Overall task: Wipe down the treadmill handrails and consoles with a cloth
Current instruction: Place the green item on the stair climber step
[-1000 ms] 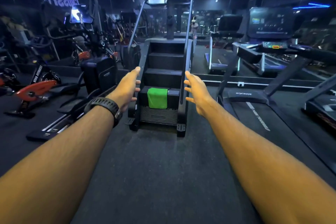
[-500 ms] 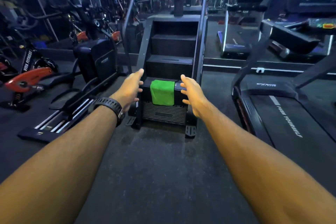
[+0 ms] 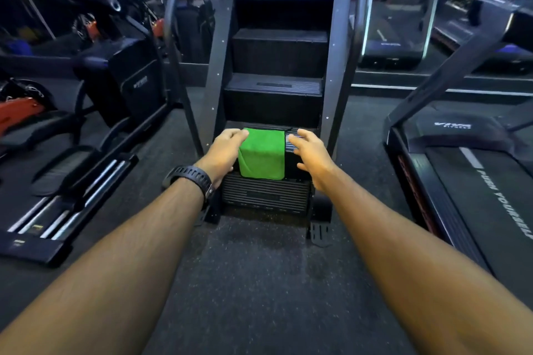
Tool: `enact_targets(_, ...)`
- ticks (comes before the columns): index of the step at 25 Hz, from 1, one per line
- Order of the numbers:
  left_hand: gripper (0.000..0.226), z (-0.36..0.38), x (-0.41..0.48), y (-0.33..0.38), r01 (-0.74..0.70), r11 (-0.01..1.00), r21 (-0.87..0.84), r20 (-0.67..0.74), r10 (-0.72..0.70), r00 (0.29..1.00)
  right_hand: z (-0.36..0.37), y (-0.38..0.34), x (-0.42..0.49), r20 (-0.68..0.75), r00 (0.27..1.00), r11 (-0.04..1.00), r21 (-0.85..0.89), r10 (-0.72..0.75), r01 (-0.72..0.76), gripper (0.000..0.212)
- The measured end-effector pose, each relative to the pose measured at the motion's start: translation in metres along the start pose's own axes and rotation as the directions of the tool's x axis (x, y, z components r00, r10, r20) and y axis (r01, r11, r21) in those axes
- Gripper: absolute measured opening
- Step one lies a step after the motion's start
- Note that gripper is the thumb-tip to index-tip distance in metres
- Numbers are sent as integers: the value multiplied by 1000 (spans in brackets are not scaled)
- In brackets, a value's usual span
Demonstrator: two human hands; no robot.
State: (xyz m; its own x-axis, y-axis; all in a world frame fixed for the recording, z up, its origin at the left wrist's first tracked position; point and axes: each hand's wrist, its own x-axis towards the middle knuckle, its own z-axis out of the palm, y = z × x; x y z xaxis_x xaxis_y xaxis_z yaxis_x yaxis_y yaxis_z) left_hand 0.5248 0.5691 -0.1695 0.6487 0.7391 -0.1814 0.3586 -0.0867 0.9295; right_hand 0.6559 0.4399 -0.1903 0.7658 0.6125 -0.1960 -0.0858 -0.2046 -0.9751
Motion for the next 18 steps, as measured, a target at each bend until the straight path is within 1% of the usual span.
enact_targets(4,43,12,130,-15,-11,989,146,66,1,998,19,9,125,-1,1000,998,-53,19,-19,52)
enact_targets(7,45,26,239,-32,-7,969,247,106,-20,994,30,31,234,1,999,992,-120,43,-42,52)
enact_targets(11,48,47,371,-59,18,939,345,134,-68,989,42,63,373,-8,997,964,-256,77,-76,53)
enact_targets(15,51,66,477,-95,13,874,485,191,-120,974,61,97,478,28,994,898,-431,110,-87,53)
enact_targets(18,53,79,559,-124,-50,802,596,242,-120,963,81,128,558,68,993,820,-571,98,-42,53)
